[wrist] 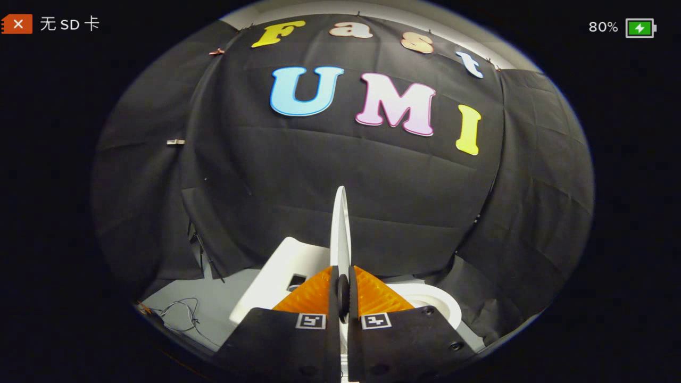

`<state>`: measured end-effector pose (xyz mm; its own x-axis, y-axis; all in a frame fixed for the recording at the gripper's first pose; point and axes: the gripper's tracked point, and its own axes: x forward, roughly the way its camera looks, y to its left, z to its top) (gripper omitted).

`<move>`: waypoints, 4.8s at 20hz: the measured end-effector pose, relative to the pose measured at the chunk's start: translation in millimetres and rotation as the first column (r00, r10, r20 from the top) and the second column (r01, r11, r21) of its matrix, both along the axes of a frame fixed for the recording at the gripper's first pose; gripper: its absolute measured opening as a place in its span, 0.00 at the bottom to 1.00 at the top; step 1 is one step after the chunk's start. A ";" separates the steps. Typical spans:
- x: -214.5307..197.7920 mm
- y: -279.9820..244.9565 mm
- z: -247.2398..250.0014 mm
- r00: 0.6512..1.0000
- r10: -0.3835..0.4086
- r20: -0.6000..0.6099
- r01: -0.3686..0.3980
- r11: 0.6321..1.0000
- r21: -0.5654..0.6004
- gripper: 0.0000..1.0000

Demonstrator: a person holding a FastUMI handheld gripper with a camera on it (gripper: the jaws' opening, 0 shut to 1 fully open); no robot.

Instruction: Open the toilet lid.

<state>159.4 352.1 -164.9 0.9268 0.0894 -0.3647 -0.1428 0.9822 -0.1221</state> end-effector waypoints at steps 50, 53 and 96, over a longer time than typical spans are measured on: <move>-52.1 -165.6 140.2 0.977 -0.045 0.208 0.019 0.992 0.128 0.99; -63.5 -196.3 148.7 0.974 -0.070 0.214 0.040 0.989 0.141 0.99; -180.2 -307.8 174.7 0.948 -0.172 0.268 0.129 0.976 0.173 0.99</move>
